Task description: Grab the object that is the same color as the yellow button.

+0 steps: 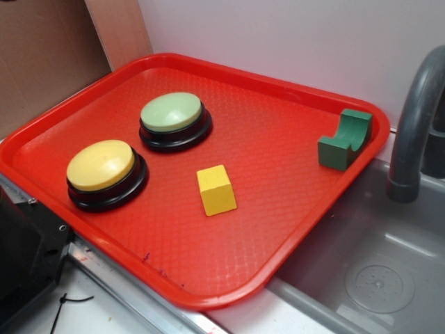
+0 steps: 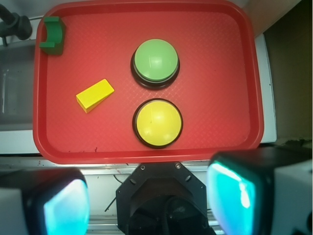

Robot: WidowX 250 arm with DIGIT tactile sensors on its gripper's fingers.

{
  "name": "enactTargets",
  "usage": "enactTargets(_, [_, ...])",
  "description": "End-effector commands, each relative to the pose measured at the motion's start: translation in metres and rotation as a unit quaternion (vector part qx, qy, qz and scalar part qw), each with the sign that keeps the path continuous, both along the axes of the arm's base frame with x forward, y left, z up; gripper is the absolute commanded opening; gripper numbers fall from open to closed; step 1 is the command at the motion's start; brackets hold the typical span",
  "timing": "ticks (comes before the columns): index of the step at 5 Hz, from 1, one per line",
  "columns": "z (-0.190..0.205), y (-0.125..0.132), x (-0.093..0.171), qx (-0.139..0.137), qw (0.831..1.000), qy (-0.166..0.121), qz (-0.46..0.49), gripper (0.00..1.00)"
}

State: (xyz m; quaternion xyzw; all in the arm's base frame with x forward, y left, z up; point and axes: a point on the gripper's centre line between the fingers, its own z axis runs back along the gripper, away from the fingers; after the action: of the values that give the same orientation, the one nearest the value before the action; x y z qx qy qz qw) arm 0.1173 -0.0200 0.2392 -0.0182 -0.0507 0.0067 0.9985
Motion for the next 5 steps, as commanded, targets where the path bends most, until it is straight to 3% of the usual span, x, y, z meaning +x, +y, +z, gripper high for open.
enactTargets(1, [0.000,0.000,0.000,0.000,1.000,0.000,0.000,1.00])
enactTargets(2, [-0.016,-0.008,0.010,-0.025,0.997,0.026,0.073,1.00])
enactTargets(3, [-0.031,-0.018,0.020,-0.034,0.984,0.028,0.171,1.00])
enactTargets(4, [-0.056,-0.036,0.037,-0.052,0.961,0.045,0.268,1.00])
enactTargets(5, [-0.078,-0.053,0.055,-0.056,0.948,0.035,0.312,1.00])
